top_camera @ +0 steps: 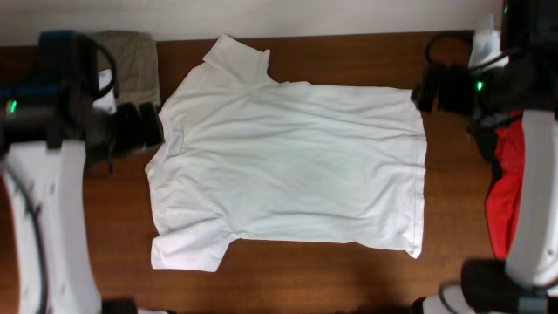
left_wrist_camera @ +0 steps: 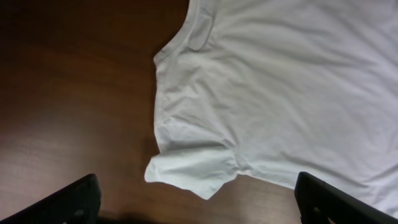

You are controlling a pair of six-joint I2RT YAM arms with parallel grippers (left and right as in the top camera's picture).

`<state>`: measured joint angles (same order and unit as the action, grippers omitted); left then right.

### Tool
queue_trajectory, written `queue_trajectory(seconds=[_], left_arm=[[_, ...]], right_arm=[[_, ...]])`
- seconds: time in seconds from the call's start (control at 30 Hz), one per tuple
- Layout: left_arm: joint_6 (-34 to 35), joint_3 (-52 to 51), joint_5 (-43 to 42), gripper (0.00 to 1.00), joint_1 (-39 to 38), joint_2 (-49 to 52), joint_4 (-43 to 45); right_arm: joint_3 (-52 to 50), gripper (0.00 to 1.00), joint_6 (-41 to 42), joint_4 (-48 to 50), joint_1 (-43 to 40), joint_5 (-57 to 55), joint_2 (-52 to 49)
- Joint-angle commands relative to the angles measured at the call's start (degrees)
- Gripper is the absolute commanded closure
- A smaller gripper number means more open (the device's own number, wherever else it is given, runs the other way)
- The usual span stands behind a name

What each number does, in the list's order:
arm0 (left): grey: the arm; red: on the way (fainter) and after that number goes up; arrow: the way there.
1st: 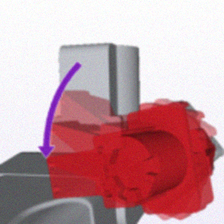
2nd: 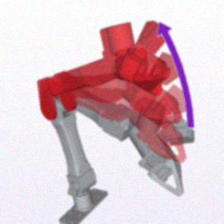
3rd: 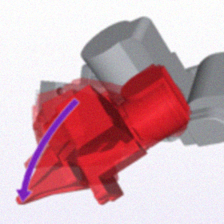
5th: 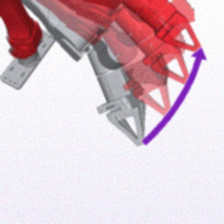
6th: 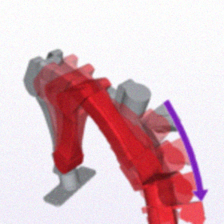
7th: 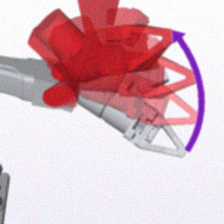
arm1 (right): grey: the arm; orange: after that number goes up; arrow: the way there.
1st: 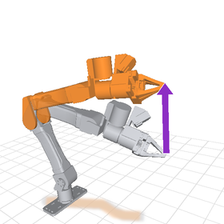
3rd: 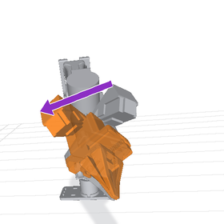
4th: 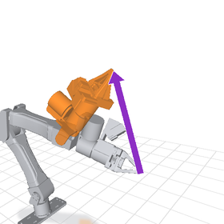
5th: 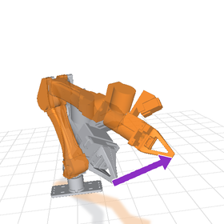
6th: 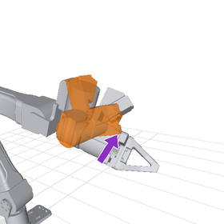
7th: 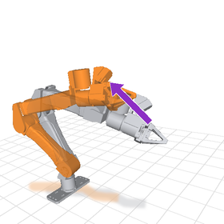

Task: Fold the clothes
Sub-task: 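Move both grippers to the T-shirt's lower hem corners and grasp them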

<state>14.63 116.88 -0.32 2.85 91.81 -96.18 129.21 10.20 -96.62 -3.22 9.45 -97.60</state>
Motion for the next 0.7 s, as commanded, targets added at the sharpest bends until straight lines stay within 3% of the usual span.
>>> queue_trajectory(seconds=[0.0, 0.2, 0.3, 0.37, 0.67], left_arm=[[6.51, -9.99, 1.6, 0.01, -0.22, -12.79, -0.26], [12.52, -44.89, -0.13, 0.01, -0.22, -28.7, 11.45], [13.86, -58.34, -5.84, 0.01, -0.22, -27.39, 19.02], [17.51, -65.53, -3.45, 0.01, -0.13, -23.02, 25.09], [19.04, -67.89, 7.32, 0.01, 7.65, -5.05, 34.75]], right_arm=[[-12.98, 0.01, 3.26, -0.22, 0.22, -4.02, 9.2], [-31.41, 0.01, 3.8, 5.62, 0.22, -2.54, 15.45], [-37.16, 0.01, 3.8, 9.07, 0.2, -2.58, 14.82], [-42.36, 0.01, 3.89, 13.35, 0.2, -2.56, 14.73], [-54.58, 0.01, 5.75, 22.88, 0.22, -2.6, 14.73]])
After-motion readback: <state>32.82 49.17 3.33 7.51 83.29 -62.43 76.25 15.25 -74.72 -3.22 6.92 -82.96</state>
